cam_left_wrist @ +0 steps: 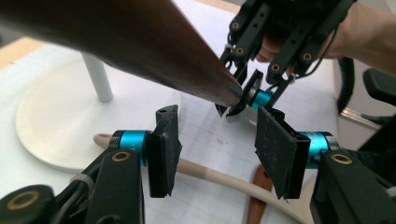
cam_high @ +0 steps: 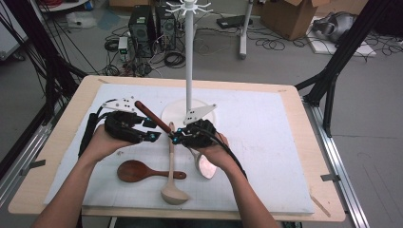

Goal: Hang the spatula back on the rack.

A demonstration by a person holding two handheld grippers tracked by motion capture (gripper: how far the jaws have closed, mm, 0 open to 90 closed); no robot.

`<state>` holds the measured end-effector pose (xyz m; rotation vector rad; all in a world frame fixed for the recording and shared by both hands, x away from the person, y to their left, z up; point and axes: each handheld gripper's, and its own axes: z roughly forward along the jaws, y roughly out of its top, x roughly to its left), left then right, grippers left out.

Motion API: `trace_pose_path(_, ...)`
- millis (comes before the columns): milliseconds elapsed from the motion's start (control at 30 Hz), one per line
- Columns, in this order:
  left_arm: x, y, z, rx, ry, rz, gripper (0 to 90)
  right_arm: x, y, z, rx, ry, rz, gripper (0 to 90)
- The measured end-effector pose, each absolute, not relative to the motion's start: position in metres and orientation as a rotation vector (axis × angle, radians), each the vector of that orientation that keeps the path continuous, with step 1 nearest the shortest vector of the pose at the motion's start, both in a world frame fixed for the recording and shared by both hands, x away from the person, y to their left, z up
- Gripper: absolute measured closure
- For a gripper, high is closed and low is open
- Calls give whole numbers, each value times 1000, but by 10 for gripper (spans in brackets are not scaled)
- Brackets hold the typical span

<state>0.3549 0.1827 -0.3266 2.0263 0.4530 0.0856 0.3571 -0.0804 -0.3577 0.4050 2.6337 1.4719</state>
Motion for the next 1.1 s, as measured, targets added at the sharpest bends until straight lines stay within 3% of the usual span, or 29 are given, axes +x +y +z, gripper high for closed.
trace_pose_path(400, 359, 172, -324, 1973, 527, 56, 517, 357, -79, -358, 477, 2595, 1499, 842)
trace_pose_path(900, 361, 169, -323, 1945, 580, 76, 600, 356, -78, -359, 499, 2587, 1501, 831)
trace_pose_path(1100, 360, 171, -322, 1931, 565, 64, 615, 357, -82, -359, 476, 2616, 1551, 787)
